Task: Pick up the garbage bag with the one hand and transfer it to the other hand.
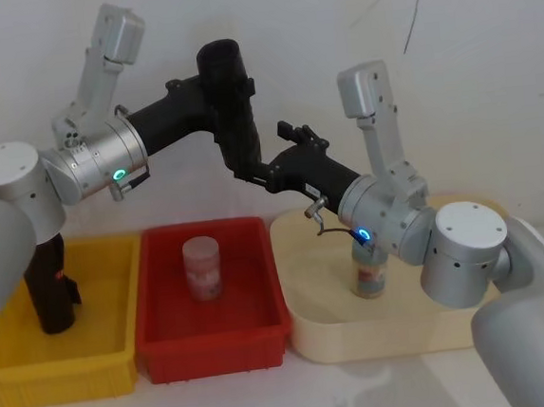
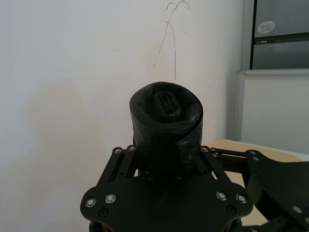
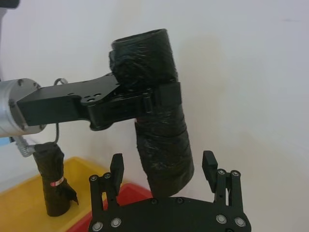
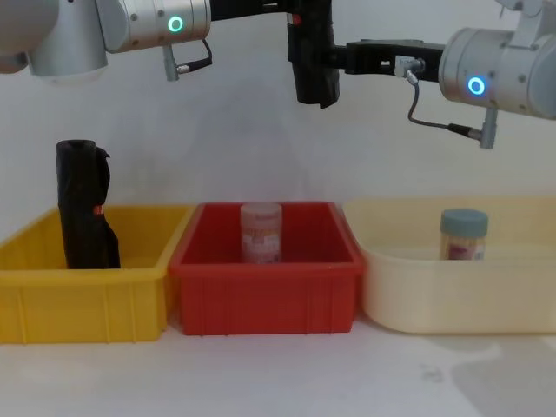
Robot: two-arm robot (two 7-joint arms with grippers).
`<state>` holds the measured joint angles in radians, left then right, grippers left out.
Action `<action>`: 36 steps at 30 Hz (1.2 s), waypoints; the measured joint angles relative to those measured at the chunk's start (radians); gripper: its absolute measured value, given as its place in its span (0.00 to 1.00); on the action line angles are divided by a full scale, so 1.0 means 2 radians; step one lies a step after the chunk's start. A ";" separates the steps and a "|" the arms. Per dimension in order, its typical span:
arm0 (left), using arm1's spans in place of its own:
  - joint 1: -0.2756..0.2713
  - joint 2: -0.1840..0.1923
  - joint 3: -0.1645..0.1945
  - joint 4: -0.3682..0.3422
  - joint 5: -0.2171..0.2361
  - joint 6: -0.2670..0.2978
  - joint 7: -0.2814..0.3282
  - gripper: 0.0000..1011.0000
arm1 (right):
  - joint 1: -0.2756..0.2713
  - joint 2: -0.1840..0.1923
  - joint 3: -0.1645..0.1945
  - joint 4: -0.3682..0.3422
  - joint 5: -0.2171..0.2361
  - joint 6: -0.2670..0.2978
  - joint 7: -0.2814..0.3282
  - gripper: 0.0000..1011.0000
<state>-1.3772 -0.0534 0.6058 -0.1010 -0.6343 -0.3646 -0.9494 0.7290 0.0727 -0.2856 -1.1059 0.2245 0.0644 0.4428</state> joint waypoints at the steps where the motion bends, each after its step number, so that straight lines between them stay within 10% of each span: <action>1: 0.000 0.000 0.000 0.000 0.000 0.000 0.000 0.36 | 0.000 0.001 -0.002 -0.001 0.000 -0.001 0.002 0.99; 36: 0.000 0.000 0.000 0.000 0.000 0.000 0.000 0.36 | 0.022 -0.018 -0.033 0.050 -0.037 -0.051 -0.056 0.99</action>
<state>-1.3772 -0.0534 0.6058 -0.1010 -0.6343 -0.3646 -0.9493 0.7738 0.0376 -0.3523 -1.0060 0.1496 -0.0375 0.3312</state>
